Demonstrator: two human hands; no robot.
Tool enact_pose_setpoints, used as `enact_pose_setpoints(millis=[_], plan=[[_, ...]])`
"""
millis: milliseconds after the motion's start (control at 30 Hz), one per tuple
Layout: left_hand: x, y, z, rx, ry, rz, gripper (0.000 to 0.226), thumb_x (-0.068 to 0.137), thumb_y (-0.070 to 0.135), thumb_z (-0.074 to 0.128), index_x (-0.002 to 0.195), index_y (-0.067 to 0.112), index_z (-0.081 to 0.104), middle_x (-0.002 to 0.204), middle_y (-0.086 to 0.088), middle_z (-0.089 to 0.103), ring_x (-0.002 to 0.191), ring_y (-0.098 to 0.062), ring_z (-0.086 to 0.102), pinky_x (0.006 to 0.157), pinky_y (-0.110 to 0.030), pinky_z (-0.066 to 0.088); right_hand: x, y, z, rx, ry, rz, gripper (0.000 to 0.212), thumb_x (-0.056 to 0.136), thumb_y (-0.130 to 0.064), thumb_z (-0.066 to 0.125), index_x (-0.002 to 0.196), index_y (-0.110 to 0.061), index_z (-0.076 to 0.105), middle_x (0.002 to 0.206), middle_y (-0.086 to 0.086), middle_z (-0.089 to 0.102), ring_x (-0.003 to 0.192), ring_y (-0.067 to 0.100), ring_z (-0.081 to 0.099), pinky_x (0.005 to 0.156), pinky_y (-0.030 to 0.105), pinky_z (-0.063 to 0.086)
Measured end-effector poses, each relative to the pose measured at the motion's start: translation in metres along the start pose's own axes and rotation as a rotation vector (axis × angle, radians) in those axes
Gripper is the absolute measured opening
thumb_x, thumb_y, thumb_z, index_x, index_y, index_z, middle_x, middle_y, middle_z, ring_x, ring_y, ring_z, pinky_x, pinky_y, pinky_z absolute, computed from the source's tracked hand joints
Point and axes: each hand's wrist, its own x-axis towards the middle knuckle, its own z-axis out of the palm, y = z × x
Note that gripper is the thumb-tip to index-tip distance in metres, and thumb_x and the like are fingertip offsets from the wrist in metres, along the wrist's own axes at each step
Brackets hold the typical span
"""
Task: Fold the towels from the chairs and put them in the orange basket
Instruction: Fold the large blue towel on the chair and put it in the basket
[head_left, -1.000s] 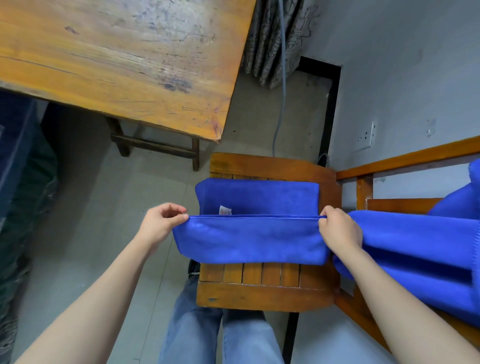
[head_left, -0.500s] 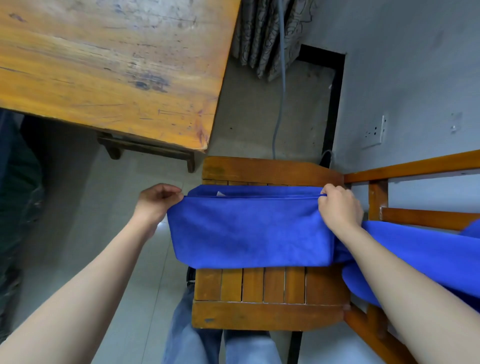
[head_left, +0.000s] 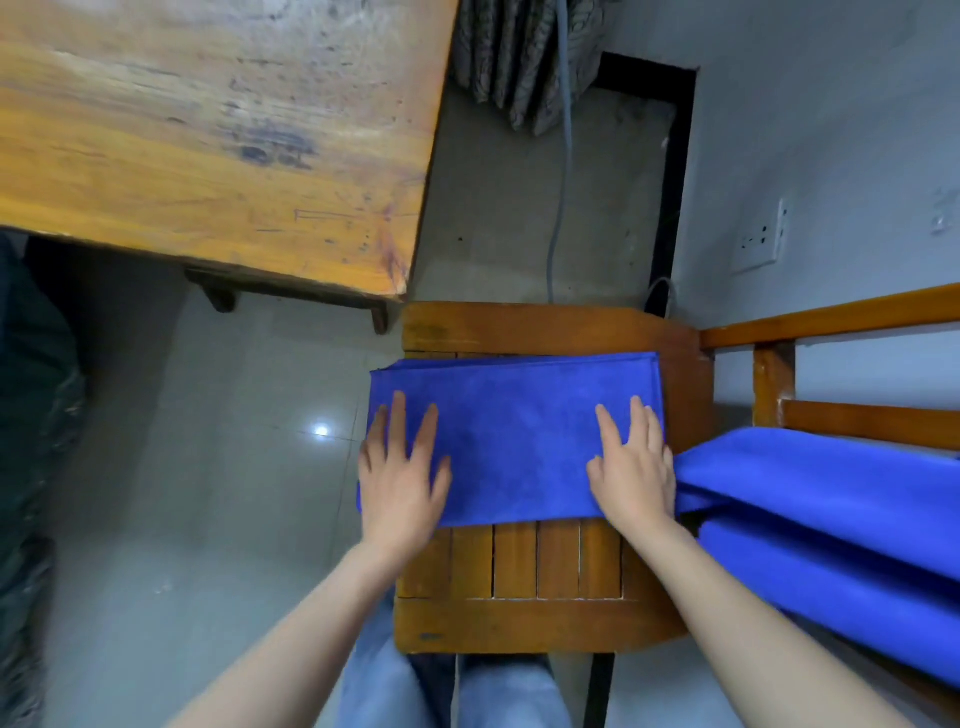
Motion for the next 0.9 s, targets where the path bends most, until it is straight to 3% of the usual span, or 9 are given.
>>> enact_pose_setpoints(millis=[167, 267, 333, 433, 533, 667, 733, 833, 900], plan=[[-0.032, 0.004, 0.017, 0.056, -0.327, -0.174, 0.06, 0.076, 0.044, 0.041, 0.124, 0.009, 0.054, 0.128, -0.029, 0.053, 0.107, -0.049, 0.058, 0.074, -0.058, 0.051, -0.003, 0.012, 0.006, 0.089, -0.1, 0.14, 0.06, 0.096, -0.027, 0.043, 0.149, -0.028, 0.015, 0.157, 0.011, -0.003, 0.145, 0.029, 0.002, 0.112, 0.043, 0.022], [-0.035, -0.004, 0.026, 0.181, -0.318, -0.082, 0.066, 0.07, 0.045, 0.061, 0.125, 0.011, 0.046, 0.127, -0.03, 0.053, 0.107, -0.047, 0.058, 0.075, -0.056, 0.052, 0.005, 0.013, 0.002, 0.216, -0.063, 0.201, 0.064, 0.094, -0.025, 0.049, 0.149, -0.024, 0.015, 0.156, 0.013, 0.002, 0.142, 0.035, 0.011, 0.11, 0.046, 0.025], [-0.029, -0.006, 0.026, 0.208, -0.247, -0.05, 0.068, 0.066, 0.044, 0.06, 0.124, 0.012, 0.045, 0.128, -0.03, 0.052, 0.115, -0.045, 0.048, 0.079, -0.058, 0.05, 0.012, 0.013, -0.003, 0.34, -0.032, 0.291, 0.071, 0.093, -0.025, 0.053, 0.149, -0.018, 0.01, 0.154, 0.017, 0.01, 0.138, 0.039, 0.02, 0.106, 0.046, 0.03], [-0.025, -0.007, 0.023, 0.228, -0.213, 0.017, 0.074, 0.06, 0.039, 0.077, 0.122, 0.007, 0.053, 0.13, -0.028, 0.052, 0.121, -0.04, 0.034, 0.082, -0.06, 0.048, 0.019, 0.014, -0.008, 0.377, -0.033, 0.342, 0.078, 0.091, -0.02, 0.056, 0.15, -0.013, 0.005, 0.146, 0.02, 0.024, 0.125, 0.041, 0.038, 0.094, 0.043, 0.04], [-0.03, -0.005, 0.023, 0.264, -0.218, 0.084, 0.081, 0.047, 0.034, 0.087, 0.119, 0.007, 0.059, 0.129, -0.026, 0.054, 0.121, -0.039, 0.034, 0.081, -0.061, 0.047, 0.018, 0.013, -0.015, 0.379, -0.09, 0.366, 0.081, 0.091, -0.014, 0.056, 0.15, -0.013, 0.001, 0.139, 0.02, 0.035, 0.114, 0.039, 0.051, 0.081, 0.04, 0.044], [-0.039, -0.001, 0.023, 0.276, -0.272, 0.128, 0.083, 0.045, 0.034, 0.088, 0.119, 0.012, 0.057, 0.126, -0.023, 0.057, 0.118, -0.038, 0.036, 0.079, -0.061, 0.048, 0.011, 0.013, -0.037, 0.429, -0.029, 0.42, 0.059, 0.09, -0.013, 0.055, 0.142, -0.01, 0.028, 0.122, 0.018, 0.057, 0.114, 0.038, 0.052, 0.078, 0.039, 0.044], [-0.041, 0.002, 0.025, 0.273, -0.285, 0.164, 0.086, 0.044, 0.035, 0.088, 0.12, 0.015, 0.053, 0.126, -0.022, 0.058, 0.118, -0.039, 0.041, 0.079, -0.061, 0.048, 0.0, 0.013, -0.056, 0.367, 0.081, 0.422, 0.045, 0.089, -0.016, 0.055, 0.131, -0.006, 0.041, 0.118, 0.018, 0.059, 0.118, 0.036, 0.046, 0.083, 0.039, 0.042], [-0.039, 0.013, 0.027, 0.281, -0.345, 0.19, 0.077, 0.044, 0.039, 0.087, 0.115, 0.018, 0.065, 0.125, -0.021, 0.059, 0.111, -0.039, 0.058, 0.078, -0.056, 0.051, -0.018, 0.018, -0.08, 0.214, 0.212, 0.398, 0.029, 0.089, -0.019, 0.056, 0.113, -0.003, 0.052, 0.116, 0.017, 0.06, 0.12, 0.033, 0.041, 0.094, 0.041, 0.033], [-0.034, 0.028, 0.022, 0.253, -0.331, 0.231, 0.07, 0.059, 0.043, 0.08, 0.122, 0.019, 0.061, 0.136, -0.021, 0.05, 0.119, -0.039, 0.054, 0.088, -0.057, 0.047, -0.027, 0.023, -0.089, 0.188, 0.226, 0.406, 0.027, 0.088, -0.016, 0.056, 0.11, -0.001, 0.053, 0.118, 0.019, 0.059, 0.118, 0.035, 0.044, 0.093, 0.041, 0.034]])
